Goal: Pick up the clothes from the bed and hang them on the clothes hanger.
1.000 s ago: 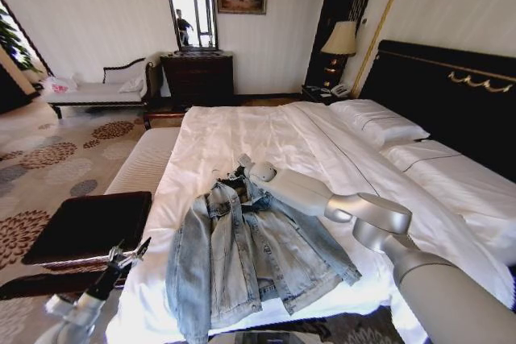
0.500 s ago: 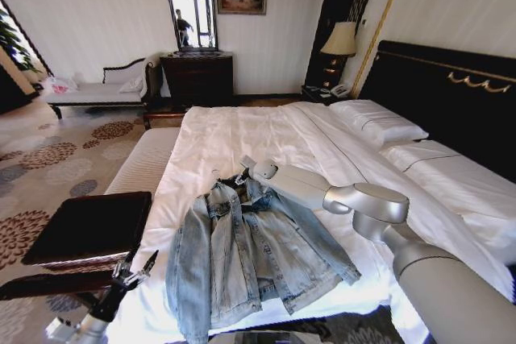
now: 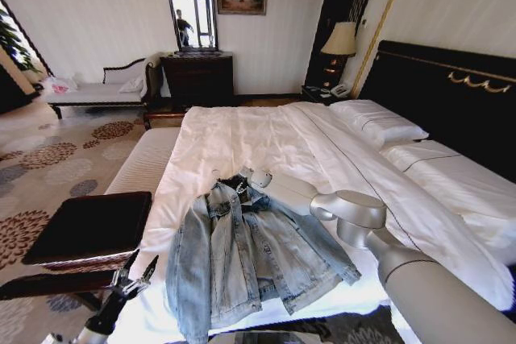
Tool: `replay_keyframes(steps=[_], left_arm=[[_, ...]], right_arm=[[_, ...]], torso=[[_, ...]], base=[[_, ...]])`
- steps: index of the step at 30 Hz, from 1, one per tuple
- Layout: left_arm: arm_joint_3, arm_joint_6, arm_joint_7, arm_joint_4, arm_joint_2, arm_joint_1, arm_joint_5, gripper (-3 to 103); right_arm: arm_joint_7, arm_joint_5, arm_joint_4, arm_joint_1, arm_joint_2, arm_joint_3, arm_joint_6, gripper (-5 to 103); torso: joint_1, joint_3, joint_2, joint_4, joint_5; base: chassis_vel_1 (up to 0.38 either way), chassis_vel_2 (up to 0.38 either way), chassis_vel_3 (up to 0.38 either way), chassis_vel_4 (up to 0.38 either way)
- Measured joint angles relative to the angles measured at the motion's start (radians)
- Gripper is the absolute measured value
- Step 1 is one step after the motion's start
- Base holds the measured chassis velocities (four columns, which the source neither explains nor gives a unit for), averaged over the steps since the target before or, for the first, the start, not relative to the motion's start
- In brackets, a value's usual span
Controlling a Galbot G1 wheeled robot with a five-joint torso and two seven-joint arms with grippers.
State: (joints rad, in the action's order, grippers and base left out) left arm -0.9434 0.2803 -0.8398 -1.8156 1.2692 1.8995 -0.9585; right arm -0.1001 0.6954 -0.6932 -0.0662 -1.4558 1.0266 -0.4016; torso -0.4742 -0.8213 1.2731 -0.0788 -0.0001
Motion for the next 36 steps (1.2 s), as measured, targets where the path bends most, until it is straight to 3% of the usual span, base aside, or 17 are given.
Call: replay_keyframes(steps=[11,36], left_arm=[[-0.011,0.001,-0.002,-0.019,0.014,0.007,-0.018,100],[-0.013,0.004,-0.017,-0.070,0.037,0.037,-0.011,100]], right_arm=[[-0.060,-0.117,0.191,0.036,-0.150,-0.016,0.052,100],[-0.020,-0.201,0.326,0.099,-0.154,-0.172,0.107,101]], torso=[[0.000,0.000,0.000,0.0006,0.0000],[0.000,0.000,0.000,0.0002,0.0001]], base=[[0.000,0.000,0.000,0.000],[0.000,0.000,0.000,0.000]])
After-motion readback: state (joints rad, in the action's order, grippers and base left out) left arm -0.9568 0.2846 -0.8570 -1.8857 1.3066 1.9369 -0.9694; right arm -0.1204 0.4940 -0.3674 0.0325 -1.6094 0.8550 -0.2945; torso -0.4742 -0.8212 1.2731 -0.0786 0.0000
